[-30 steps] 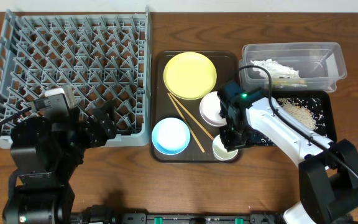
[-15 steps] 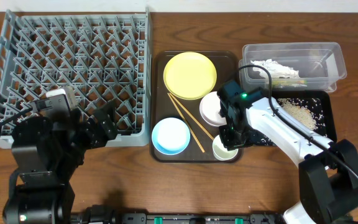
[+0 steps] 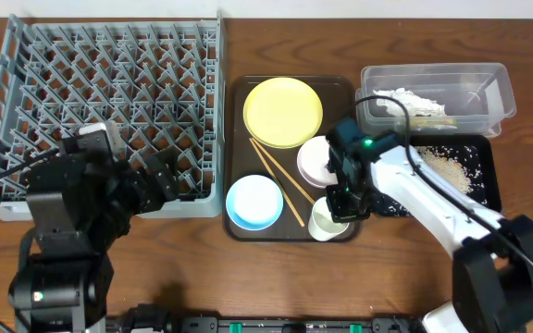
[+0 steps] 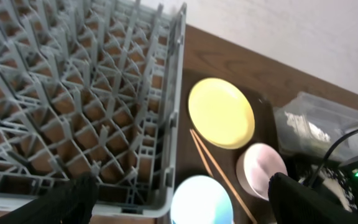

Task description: Sort waste into correct bins and load items into the dishwasher

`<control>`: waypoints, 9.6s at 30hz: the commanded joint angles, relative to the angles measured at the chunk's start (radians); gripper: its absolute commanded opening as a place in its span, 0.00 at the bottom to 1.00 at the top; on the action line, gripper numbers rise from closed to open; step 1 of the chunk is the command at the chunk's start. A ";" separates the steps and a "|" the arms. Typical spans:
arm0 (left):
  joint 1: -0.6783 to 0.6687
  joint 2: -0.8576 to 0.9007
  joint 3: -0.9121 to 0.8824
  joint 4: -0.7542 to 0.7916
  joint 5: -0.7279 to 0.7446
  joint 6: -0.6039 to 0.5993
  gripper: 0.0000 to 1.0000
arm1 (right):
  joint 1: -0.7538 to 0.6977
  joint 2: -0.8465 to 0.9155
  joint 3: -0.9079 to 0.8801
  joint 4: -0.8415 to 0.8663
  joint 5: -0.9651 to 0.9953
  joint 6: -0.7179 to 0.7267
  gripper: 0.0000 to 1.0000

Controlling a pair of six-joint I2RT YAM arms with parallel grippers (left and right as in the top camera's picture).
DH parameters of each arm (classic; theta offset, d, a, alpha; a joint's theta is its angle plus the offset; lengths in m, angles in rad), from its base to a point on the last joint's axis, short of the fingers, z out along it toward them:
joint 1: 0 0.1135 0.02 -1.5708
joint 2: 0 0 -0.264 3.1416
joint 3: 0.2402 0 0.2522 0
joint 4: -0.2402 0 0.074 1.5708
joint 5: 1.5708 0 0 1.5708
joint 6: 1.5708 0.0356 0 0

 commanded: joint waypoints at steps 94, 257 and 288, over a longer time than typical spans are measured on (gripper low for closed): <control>-0.070 0.507 0.011 0.338 1.178 0.048 0.28 | 0.004 0.132 0.097 1.480 -1.131 0.324 0.70; -0.708 0.921 0.409 0.108 -0.578 -0.072 0.08 | -0.540 -0.444 0.318 0.065 -0.099 -0.180 0.99; -0.324 1.186 0.406 1.200 -1.169 0.952 0.08 | -0.540 -0.444 0.318 0.064 -0.099 -0.180 0.99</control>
